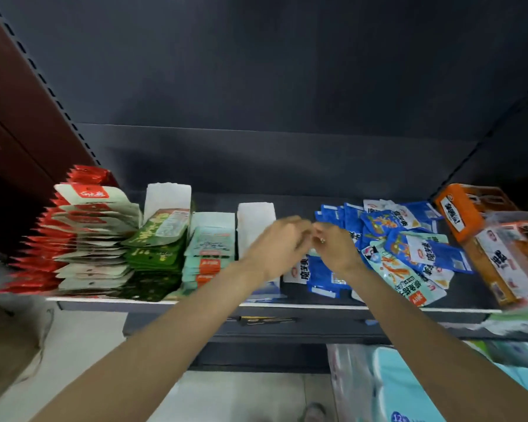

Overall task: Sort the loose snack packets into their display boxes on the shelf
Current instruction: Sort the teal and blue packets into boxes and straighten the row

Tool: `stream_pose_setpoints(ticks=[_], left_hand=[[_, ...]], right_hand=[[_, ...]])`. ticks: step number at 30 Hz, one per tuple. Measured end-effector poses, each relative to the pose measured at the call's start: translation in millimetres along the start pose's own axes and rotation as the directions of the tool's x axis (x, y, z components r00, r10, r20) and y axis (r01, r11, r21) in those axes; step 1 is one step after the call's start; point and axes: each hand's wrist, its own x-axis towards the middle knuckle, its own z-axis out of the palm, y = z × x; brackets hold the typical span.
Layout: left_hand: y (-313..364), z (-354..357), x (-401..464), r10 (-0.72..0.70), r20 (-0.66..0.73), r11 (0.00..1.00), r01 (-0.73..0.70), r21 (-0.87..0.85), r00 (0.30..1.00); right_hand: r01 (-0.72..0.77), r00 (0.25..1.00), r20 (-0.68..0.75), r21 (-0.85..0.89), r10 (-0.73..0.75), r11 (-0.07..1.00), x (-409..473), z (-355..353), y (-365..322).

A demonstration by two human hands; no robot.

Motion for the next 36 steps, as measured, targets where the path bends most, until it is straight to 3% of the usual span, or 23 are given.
stream_pose_setpoints(ticks=[2, 5, 8, 10, 12, 16, 22, 30, 33, 36], left_hand=[[10.0, 34.7, 22.2, -0.11, 0.129, 0.979, 0.129, -0.157, 0.986], [6.5, 75.7, 51.8, -0.351, 0.249, 0.907, 0.394, -0.148, 0.903], [-6.5, 94.4, 71.3, -0.672, 0.16, 0.732, 0.682, -0.006, 0.723], [-15.1, 99.9, 79.4, -0.788, 0.093, 0.613, 0.789, 0.027, 0.609], [-23.4, 104.1, 87.0, -0.852, 0.072, 0.518, 0.855, -0.042, 0.519], [-31.3, 104.6, 97.4, -0.867, 0.023, 0.493, 0.864, -0.1, 0.498], [-28.4, 107.7, 96.2, -0.907, -0.019, 0.419, 0.905, 0.078, 0.422], [-25.3, 102.1, 101.7, -0.86, 0.045, 0.498, 0.856, -0.137, 0.508], [-13.5, 91.6, 97.1, -0.779, 0.029, 0.606, 0.765, -0.219, 0.626], [1.7, 68.2, 83.7, -0.647, 0.011, 0.73, 0.624, -0.28, 0.762]], right_hand=[[-0.013, 0.992, 0.126, -0.11, 0.027, 0.994, 12.6, 2.2, 33.1], [0.031, 0.933, 0.353, -0.265, 0.067, 0.964, 24.7, 9.6, 69.6], [0.135, 0.901, 0.432, -0.364, 0.038, 0.922, 27.2, 7.6, 87.8], [0.172, 0.908, 0.419, -0.377, 0.002, 0.91, 25.5, 5.5, 95.1], [0.18, 0.91, 0.414, -0.359, -0.017, 0.916, 23.3, 4.9, 99.7], [0.184, 0.913, 0.407, -0.333, -0.035, 0.925, 21.8, 5.9, 102.1], [0.136, 0.92, 0.391, -0.363, 0.018, 0.922, 25.6, 5.9, 94.3], [0.12, 0.92, 0.39, -0.379, 0.04, 0.918, 25.2, 5.8, 85.5], [0.012, 0.929, 0.366, -0.189, 0.059, 0.982, 28.6, -2.5, 80.9], [-0.062, 0.983, 0.173, 0.039, 0.054, 0.997, 23.8, -16.4, 70.0]])
